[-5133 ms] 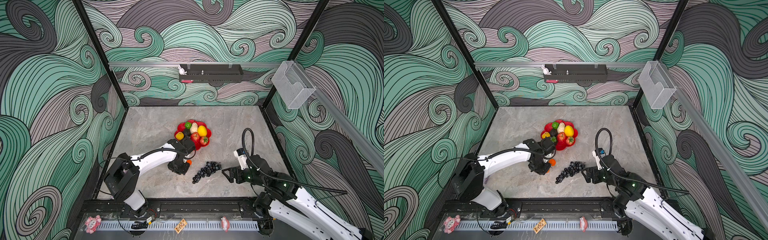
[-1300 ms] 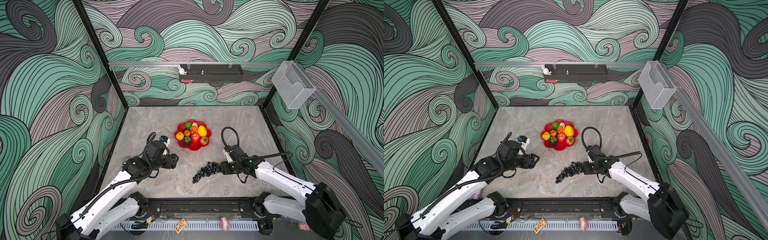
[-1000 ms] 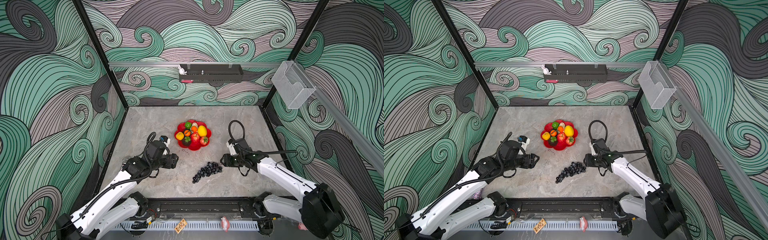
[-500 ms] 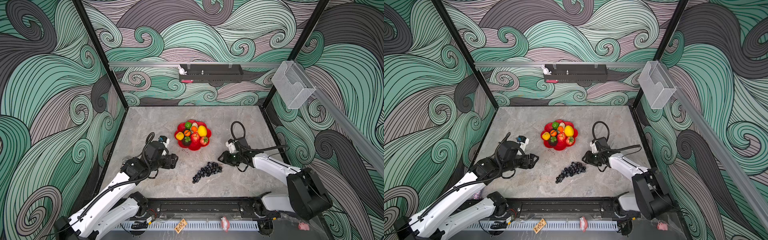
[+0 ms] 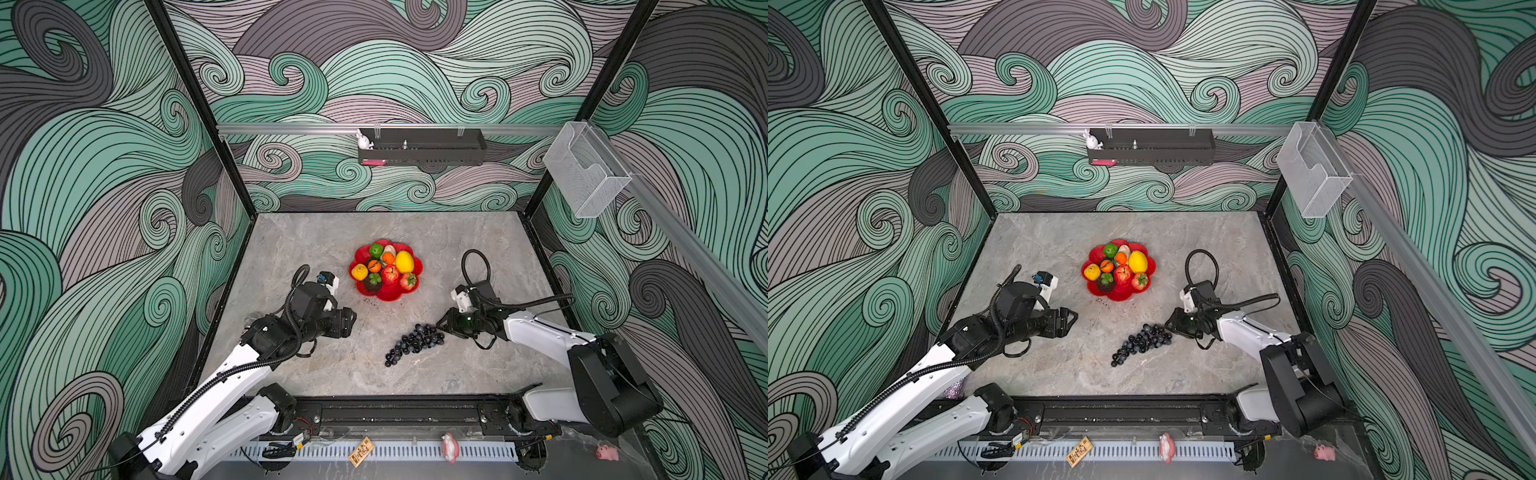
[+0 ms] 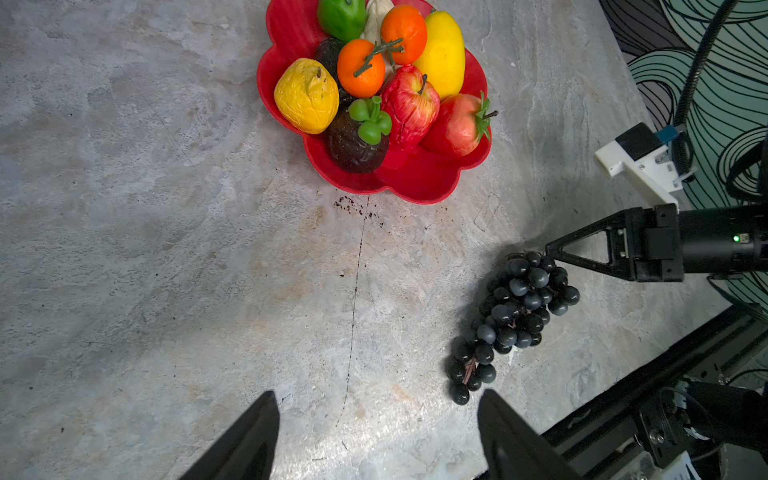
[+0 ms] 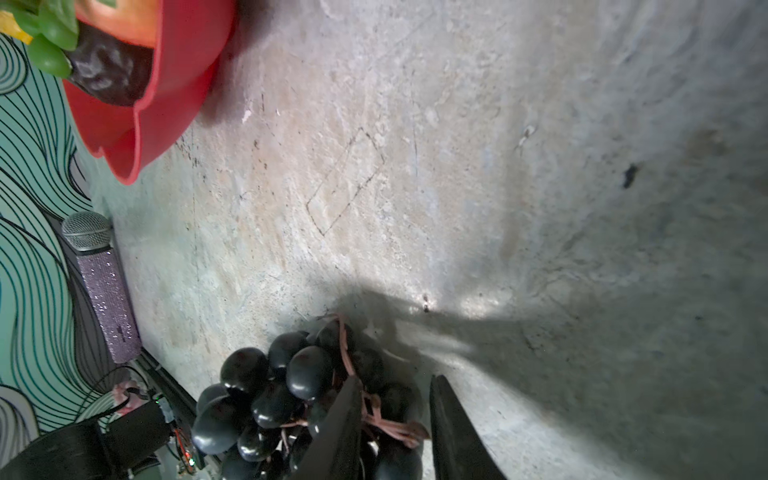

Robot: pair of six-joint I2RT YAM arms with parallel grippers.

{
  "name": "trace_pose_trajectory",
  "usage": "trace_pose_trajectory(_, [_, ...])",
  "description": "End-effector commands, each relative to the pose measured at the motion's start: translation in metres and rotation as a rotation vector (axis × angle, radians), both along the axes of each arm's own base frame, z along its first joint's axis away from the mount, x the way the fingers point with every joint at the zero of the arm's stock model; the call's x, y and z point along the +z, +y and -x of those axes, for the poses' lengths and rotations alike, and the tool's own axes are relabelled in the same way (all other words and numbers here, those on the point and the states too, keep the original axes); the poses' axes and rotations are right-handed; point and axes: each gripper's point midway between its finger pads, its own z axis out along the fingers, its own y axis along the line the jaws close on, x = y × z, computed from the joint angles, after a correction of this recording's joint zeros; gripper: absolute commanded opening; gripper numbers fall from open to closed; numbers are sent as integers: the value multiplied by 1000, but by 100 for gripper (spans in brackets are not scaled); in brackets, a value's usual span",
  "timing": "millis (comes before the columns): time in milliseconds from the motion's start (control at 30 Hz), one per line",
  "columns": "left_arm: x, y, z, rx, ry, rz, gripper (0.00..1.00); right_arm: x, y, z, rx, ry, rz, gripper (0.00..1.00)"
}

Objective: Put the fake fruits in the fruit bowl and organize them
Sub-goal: 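Close the right gripper on the grape bunch stem, then lift the grapes with the right gripper and carry them to the bowl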

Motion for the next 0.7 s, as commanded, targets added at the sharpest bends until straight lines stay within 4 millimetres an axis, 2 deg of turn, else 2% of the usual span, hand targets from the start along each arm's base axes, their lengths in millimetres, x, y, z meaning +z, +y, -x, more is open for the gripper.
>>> trace_pose_trajectory(0, [3,3,0,4,-11,-12,77,-1,3,1,6,8,-22,26])
trace_pose_trajectory(233, [3,3,1,6,-13,-11,77,1,3,1,3,2,-27,14])
trace_pose_trajectory(333, [2,4,1,6,-11,-12,77,8,4,0,5,-16,-34,3])
trace_pose_trajectory(400, [3,4,1,9,-13,-12,77,15,4,-1,8,-34,-36,0])
trace_pose_trajectory(567, [10,10,2,18,-36,-26,78,51,6,-6,26,-120,-29,0])
trace_pose_trajectory(667, [23,18,4,16,-63,-66,79,76,11,-7,55,-171,-20,0])
